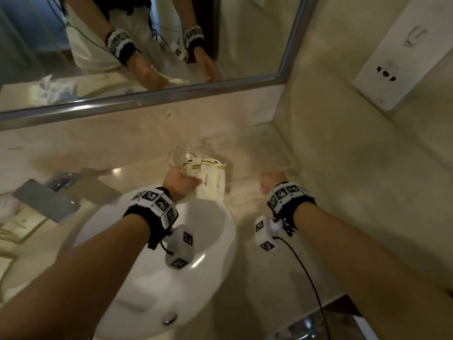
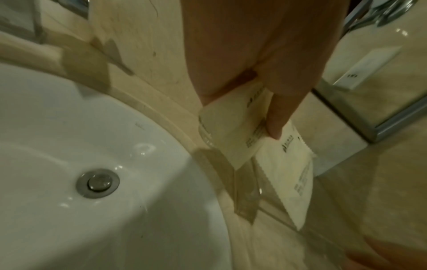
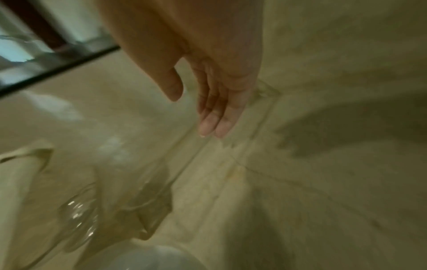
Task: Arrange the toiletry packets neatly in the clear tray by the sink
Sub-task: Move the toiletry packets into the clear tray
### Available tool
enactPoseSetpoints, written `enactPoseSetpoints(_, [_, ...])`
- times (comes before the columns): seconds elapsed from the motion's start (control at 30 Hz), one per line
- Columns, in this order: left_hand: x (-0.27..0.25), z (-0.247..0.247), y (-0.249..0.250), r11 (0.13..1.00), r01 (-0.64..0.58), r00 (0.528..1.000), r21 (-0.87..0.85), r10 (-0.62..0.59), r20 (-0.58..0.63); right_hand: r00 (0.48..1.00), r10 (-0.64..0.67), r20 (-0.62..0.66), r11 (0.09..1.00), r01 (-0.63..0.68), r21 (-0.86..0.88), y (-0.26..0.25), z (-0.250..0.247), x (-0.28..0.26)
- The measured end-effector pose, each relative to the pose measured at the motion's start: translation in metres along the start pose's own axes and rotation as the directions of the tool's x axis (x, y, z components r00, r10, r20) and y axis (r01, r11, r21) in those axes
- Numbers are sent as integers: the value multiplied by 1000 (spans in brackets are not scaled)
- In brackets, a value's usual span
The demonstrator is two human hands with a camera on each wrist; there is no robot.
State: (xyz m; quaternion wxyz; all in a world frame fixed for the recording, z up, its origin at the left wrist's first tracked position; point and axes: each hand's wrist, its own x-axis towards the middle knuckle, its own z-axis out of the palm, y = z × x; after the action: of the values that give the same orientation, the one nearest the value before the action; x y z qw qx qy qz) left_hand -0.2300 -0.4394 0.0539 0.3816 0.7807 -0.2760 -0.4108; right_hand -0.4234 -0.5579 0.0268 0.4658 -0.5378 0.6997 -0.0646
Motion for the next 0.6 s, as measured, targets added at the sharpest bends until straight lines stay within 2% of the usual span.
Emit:
enactPoseSetpoints(0.1, [8,17,-7,999,32,999,-18,-32,1,998,49,34,968,-56,244,22,6,15])
enactPoseSetpoints(0.17, [13,27,-10,999,36,999,-30,-35,20,982,163,99,858,-191,477,29,14,26])
enactPoseSetpoints(0.27, [21,36,-13,998,53,998,-37,-52,36,969,127,211,670,-241,702,23,25,29])
enactPoseSetpoints(0.33, [25,39,-14,998,51,998,-29,-50,41,965,65,253,547,-246,800,16,30,30])
enactPoseSetpoints(0.47, [35,43,-13,999,38,999,-29,-37,31,949,55,309,260,-313,914,15,34,42])
enactPoseSetpoints(0.6, [39,49,-8,999,46,999,-26,-46,25,946,16,323,86,-323,943,16,35,49])
